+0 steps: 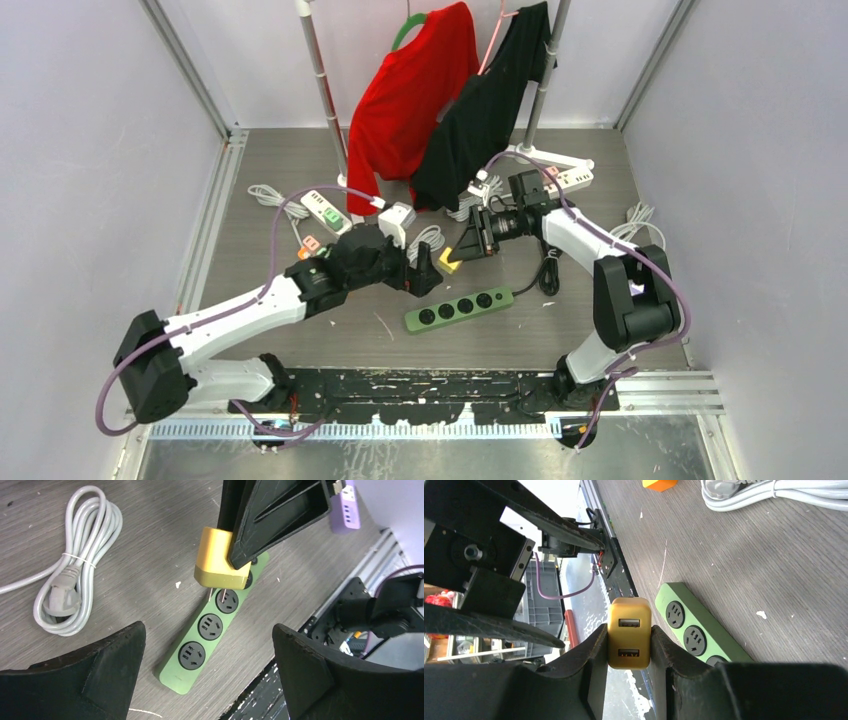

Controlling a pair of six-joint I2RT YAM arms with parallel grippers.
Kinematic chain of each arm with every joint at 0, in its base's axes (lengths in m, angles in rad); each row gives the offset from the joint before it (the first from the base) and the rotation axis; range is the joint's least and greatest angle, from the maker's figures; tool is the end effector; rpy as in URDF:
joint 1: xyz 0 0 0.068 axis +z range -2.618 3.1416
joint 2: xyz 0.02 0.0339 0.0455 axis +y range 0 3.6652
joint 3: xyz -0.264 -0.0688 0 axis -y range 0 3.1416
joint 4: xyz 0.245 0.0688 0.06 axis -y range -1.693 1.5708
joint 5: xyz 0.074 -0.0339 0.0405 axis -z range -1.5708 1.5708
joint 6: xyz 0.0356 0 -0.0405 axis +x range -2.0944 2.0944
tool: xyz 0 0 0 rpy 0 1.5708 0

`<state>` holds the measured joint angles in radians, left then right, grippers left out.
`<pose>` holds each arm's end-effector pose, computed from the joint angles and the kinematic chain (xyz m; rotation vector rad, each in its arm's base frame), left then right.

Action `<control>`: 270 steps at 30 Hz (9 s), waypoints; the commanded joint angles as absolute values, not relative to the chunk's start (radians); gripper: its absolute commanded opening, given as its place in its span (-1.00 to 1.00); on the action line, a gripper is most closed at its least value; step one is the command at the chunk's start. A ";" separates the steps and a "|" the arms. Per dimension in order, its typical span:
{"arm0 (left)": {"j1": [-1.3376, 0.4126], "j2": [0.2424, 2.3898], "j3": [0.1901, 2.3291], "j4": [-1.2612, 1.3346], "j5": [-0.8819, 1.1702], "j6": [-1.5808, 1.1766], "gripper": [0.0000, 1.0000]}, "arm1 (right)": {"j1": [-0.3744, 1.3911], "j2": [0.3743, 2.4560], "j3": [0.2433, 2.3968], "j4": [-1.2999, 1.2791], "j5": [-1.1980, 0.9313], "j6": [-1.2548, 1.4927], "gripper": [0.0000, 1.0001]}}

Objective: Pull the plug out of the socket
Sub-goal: Place the plug at the center of the board, then pick up the socket from the center of the board, then place the socket at the center of the board.

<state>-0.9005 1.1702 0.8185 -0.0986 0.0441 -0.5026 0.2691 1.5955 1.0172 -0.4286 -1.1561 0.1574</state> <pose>0.1642 -0.2097 0.2808 0.4538 2.1005 -0.9061 0.2918 0.1143 0.2191 -0.5759 2.3267 1.6461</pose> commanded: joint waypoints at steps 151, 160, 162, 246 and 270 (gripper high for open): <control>-0.936 1.093 0.591 0.141 0.119 -0.337 0.99 | -0.049 1.186 1.084 -1.072 -1.240 -0.819 0.66; -0.934 1.303 0.664 0.169 0.144 -0.278 1.00 | -0.049 1.179 1.078 -1.056 -1.216 -0.816 0.66; -0.935 1.363 0.721 0.132 0.191 -0.232 0.98 | -0.049 1.175 1.078 -1.054 -1.213 -0.814 0.66; -1.089 0.827 0.848 -0.430 -0.286 -0.170 -1.00 | -0.049 1.160 1.095 -1.054 -1.213 -0.794 0.66; -0.928 0.810 1.256 -0.546 -0.534 -0.057 -1.00 | -0.049 1.164 1.087 -1.044 -1.213 -0.785 0.66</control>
<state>-0.9928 0.8375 1.1450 -0.6945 -0.4595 -0.0845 -0.0437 1.1885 1.0676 -1.0691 -1.1908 -0.7895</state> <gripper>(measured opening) 0.486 0.832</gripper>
